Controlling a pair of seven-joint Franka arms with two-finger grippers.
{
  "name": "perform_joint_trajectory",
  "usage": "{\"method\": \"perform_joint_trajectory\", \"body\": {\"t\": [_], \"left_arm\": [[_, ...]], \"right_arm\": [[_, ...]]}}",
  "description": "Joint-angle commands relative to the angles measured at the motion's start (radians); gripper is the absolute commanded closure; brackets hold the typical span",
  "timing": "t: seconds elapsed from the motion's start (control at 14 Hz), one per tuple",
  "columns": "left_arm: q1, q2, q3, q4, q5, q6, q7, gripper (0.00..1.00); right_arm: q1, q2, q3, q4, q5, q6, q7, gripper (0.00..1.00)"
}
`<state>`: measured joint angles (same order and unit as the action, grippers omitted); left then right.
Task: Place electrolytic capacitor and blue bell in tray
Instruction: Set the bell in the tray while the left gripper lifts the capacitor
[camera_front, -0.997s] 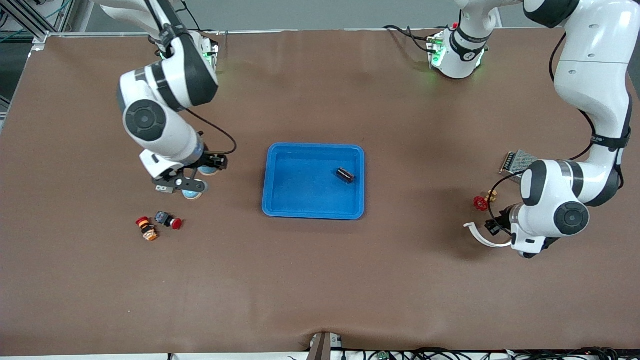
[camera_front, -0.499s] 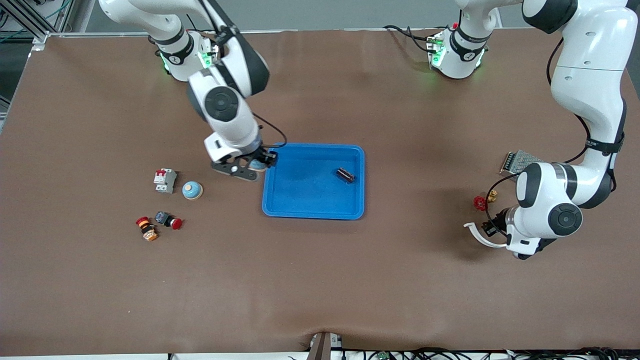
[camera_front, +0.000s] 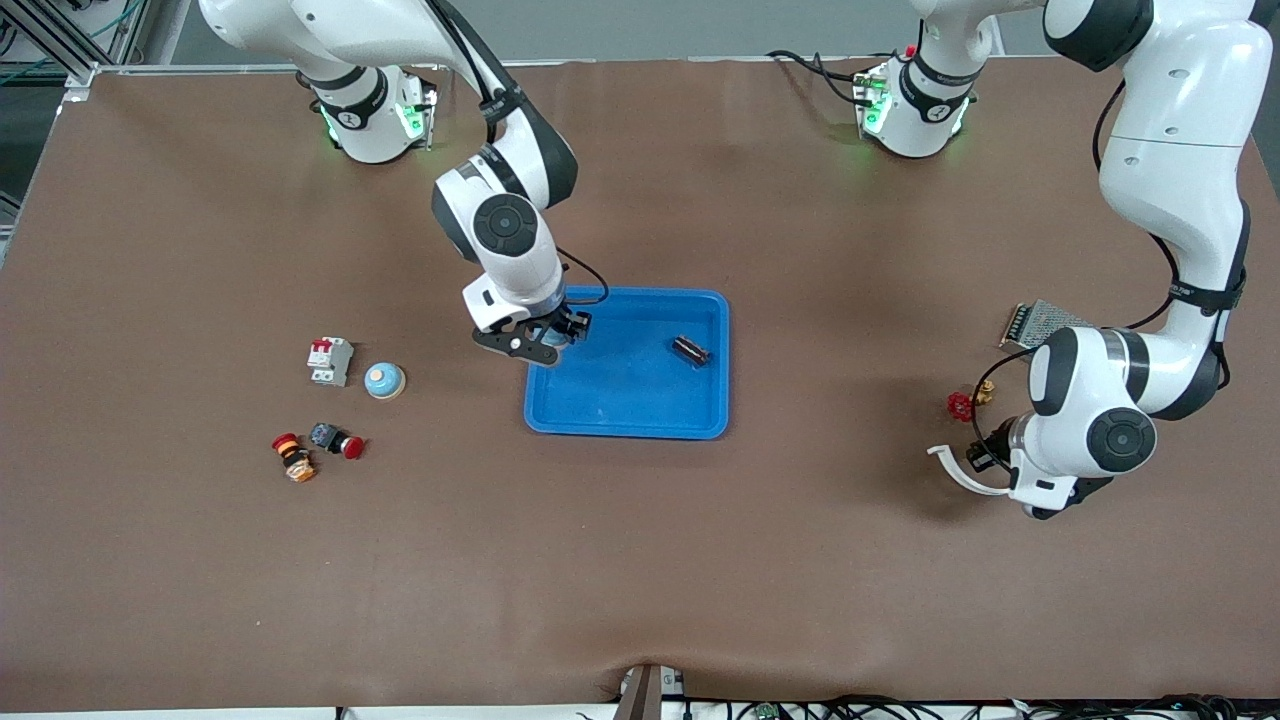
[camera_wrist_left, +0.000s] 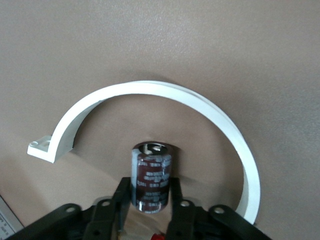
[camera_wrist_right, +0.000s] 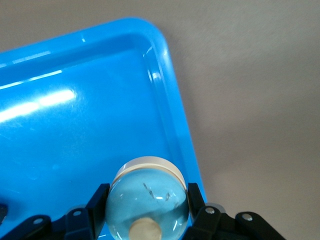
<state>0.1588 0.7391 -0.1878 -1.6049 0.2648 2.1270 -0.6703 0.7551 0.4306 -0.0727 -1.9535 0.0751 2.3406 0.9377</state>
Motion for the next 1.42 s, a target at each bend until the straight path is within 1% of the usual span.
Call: {"method": "perform_joint_trajectory", "body": {"t": [0.0, 0.14, 0.28, 0.43, 0.64, 0.78, 0.93, 1.07, 1.14, 1.35], "left_arm": [[0.002, -0.009, -0.005, 0.013, 0.022, 0.002, 0.023, 1.0], [0.002, -0.026, -0.012, 0.014, 0.02, -0.007, 0.023, 1.0], [-0.01, -0.049, -0.018, 0.017, 0.008, -0.039, 0.018, 1.0], [-0.015, -0.063, -0.034, 0.039, -0.002, -0.087, 0.011, 1.0], [-0.025, -0.067, -0.07, 0.106, -0.015, -0.194, -0.004, 1.0], [-0.047, -0.07, -0.074, 0.118, -0.029, -0.222, -0.066, 1.0], [-0.094, -0.078, -0.081, 0.138, -0.033, -0.251, -0.141, 1.0], [-0.129, -0.084, -0.082, 0.145, -0.071, -0.268, -0.217, 1.0], [-0.148, -0.086, -0.082, 0.151, -0.097, -0.269, -0.248, 1.0], [-0.185, -0.098, -0.108, 0.151, -0.131, -0.269, -0.336, 1.0]], "right_arm": [[0.039, 0.046, -0.012, -0.002, 0.008, 0.061, 0.033, 0.68], [0.061, 0.083, -0.012, -0.002, 0.008, 0.106, 0.062, 0.68], [0.07, 0.099, -0.012, -0.001, 0.006, 0.126, 0.073, 0.68], [0.072, 0.106, -0.013, -0.001, 0.006, 0.134, 0.073, 0.67], [0.075, 0.115, -0.013, -0.001, 0.006, 0.149, 0.073, 0.67], [0.075, 0.119, -0.013, -0.002, 0.006, 0.155, 0.073, 0.67], [0.075, 0.12, -0.012, -0.001, 0.006, 0.161, 0.081, 0.67], [0.082, 0.122, -0.012, -0.001, 0.006, 0.164, 0.085, 0.65], [0.084, 0.123, -0.012, -0.001, 0.008, 0.166, 0.086, 0.62], [0.082, 0.125, -0.013, 0.001, 0.008, 0.163, 0.089, 0.4]]}}
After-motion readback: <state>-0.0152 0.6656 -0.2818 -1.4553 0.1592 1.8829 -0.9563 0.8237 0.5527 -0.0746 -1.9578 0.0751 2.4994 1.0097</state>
